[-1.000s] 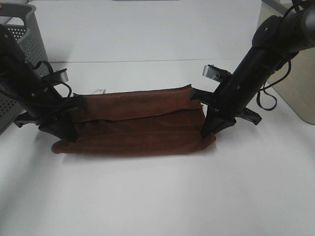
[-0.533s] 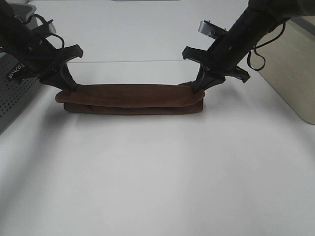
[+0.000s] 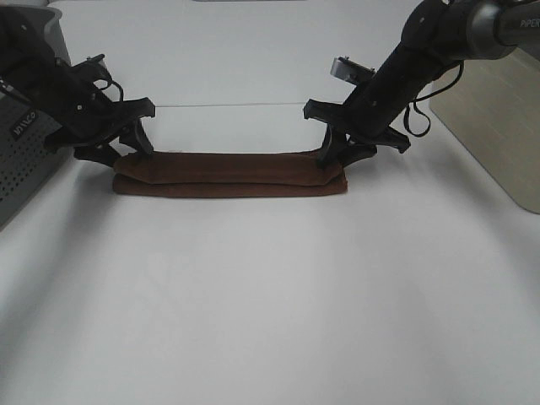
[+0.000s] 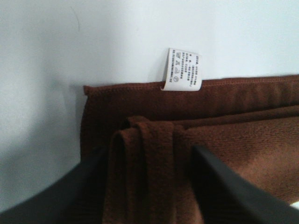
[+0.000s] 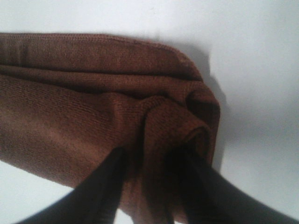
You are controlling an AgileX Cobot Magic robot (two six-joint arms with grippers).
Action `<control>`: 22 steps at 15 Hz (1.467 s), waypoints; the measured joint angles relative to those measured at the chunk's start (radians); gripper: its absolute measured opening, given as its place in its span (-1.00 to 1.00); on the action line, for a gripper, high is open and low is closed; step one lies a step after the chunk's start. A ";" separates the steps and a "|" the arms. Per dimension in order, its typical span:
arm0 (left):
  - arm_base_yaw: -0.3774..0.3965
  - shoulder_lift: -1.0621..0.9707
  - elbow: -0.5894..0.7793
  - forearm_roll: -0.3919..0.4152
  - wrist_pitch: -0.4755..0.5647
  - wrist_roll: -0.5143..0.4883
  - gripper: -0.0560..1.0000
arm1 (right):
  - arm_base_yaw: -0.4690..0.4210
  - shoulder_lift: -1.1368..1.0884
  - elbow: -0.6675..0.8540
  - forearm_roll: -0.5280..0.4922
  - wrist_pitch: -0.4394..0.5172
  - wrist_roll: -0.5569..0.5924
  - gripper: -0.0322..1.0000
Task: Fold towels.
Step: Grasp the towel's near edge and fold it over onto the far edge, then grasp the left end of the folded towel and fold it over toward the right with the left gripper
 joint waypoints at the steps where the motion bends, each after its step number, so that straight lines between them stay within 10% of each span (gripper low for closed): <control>1: 0.000 0.001 0.000 0.000 -0.004 0.019 0.55 | 0.000 0.000 -0.005 0.000 0.000 0.000 0.09; 3: 0.000 0.001 0.000 0.003 -0.007 0.035 0.74 | 0.000 -0.005 -0.008 -0.012 0.004 0.000 0.60; 10: -0.001 0.045 -0.004 -0.007 -0.009 0.041 0.64 | 0.000 -0.014 -0.011 -0.025 0.011 0.000 0.68; 16: -0.006 0.061 -0.004 -0.029 -0.024 0.038 -0.76 | 0.000 -0.014 -0.011 -0.026 0.008 0.000 0.68; 22: -0.003 -0.021 -0.095 0.153 0.112 -0.030 -0.76 | 0.000 -0.083 -0.011 -0.026 0.009 0.000 0.68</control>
